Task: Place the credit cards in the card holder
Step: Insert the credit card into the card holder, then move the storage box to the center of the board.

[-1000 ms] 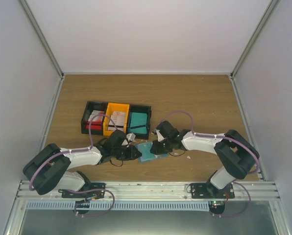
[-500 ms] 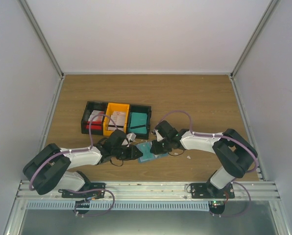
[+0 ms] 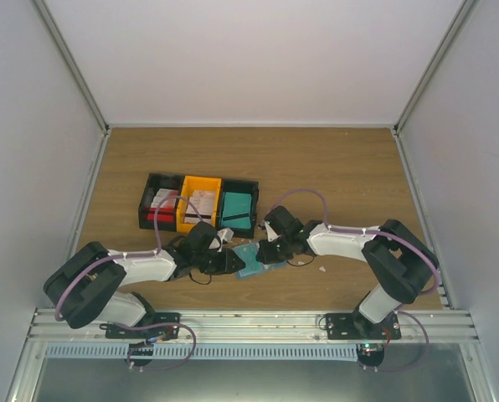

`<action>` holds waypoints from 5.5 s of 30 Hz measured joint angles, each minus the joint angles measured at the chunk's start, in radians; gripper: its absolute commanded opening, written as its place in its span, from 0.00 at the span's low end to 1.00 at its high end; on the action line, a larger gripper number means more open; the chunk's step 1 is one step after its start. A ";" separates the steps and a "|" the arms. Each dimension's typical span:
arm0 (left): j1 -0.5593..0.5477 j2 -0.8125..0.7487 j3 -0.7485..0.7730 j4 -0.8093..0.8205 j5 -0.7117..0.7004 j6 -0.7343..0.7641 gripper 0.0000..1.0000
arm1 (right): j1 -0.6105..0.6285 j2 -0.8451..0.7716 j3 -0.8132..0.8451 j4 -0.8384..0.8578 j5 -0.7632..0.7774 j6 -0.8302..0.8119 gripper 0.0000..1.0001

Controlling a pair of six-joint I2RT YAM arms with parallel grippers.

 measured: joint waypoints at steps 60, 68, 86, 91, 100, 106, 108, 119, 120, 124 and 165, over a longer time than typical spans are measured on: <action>0.000 -0.007 0.006 -0.036 -0.028 -0.013 0.39 | 0.024 0.034 0.043 -0.026 0.024 -0.042 0.06; 0.000 -0.027 0.006 -0.055 -0.047 -0.043 0.41 | 0.033 0.045 0.055 -0.027 0.033 -0.049 0.06; 0.000 -0.027 0.006 -0.046 -0.045 -0.057 0.31 | 0.056 0.043 0.055 -0.021 0.063 -0.048 0.06; 0.000 -0.027 0.006 -0.018 -0.027 -0.040 0.30 | 0.058 0.042 0.055 -0.018 0.064 -0.048 0.06; 0.000 -0.027 0.014 0.023 -0.005 -0.024 0.33 | 0.067 0.038 0.040 0.015 0.063 -0.047 0.06; 0.000 -0.013 0.027 0.031 0.007 -0.022 0.37 | 0.070 0.026 0.021 0.039 0.058 -0.041 0.07; 0.000 0.001 0.036 0.031 0.012 -0.019 0.40 | 0.075 0.016 0.014 0.037 0.060 -0.035 0.08; 0.000 0.084 0.121 0.028 0.069 0.038 0.52 | 0.085 -0.206 -0.018 -0.087 0.241 0.058 0.25; 0.000 0.093 0.130 0.029 0.077 0.046 0.53 | 0.084 -0.226 -0.018 -0.095 0.262 0.069 0.26; -0.003 0.134 0.175 0.027 0.113 0.073 0.57 | 0.067 -0.307 -0.024 -0.146 0.364 0.119 0.26; 0.307 -0.358 0.212 -0.421 -0.353 0.163 0.99 | 0.004 0.064 0.515 -0.198 0.211 -0.416 0.49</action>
